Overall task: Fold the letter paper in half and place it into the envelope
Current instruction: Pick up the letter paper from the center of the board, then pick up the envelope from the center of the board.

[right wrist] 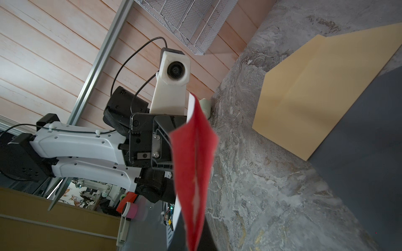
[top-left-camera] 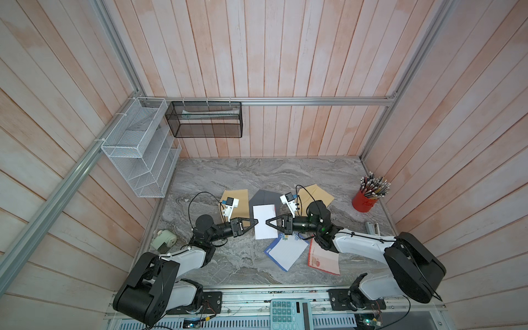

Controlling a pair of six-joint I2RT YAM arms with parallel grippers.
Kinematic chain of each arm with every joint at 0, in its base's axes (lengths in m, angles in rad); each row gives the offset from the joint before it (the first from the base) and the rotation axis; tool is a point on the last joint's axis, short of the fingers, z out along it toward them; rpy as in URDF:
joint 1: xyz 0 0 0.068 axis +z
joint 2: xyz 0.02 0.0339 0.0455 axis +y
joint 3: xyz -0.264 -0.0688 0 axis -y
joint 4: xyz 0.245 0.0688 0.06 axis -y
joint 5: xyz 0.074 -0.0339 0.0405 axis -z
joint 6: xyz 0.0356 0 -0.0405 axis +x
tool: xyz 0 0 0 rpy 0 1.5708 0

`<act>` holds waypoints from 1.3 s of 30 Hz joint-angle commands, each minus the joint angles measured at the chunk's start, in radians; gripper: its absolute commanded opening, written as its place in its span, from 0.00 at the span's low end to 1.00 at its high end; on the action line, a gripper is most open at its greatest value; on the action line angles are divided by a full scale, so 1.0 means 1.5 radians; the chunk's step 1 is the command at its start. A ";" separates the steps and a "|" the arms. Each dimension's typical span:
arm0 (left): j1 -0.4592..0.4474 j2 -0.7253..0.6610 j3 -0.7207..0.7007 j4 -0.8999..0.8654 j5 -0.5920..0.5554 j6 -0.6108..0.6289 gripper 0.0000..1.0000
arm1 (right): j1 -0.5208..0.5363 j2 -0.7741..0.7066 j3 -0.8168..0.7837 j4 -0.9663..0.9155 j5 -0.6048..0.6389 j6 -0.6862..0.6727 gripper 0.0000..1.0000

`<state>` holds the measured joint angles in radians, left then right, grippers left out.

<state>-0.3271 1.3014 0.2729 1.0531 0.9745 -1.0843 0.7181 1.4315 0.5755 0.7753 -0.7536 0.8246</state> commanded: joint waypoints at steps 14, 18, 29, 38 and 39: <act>0.087 -0.095 0.219 -0.796 -0.489 0.321 0.62 | -0.105 -0.138 -0.044 -0.215 0.150 -0.032 0.00; 0.103 -0.050 0.238 -0.788 -0.528 0.344 0.62 | -0.109 -0.154 -0.050 -0.237 0.160 -0.047 0.00; 0.193 0.059 0.266 -0.748 -0.529 0.362 0.55 | -0.109 -0.175 -0.067 -0.236 0.178 -0.051 0.00; 0.203 0.130 0.276 -0.685 -0.454 0.363 0.52 | -0.110 -0.170 -0.066 -0.233 0.184 -0.055 0.00; 0.202 0.135 0.277 -0.683 -0.452 0.362 0.52 | -0.111 -0.167 -0.064 -0.232 0.183 -0.054 0.00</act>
<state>-0.0254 1.4826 0.6556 -0.0231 0.2543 -0.5568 0.5583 1.1816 0.4847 0.4255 -0.4938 0.7555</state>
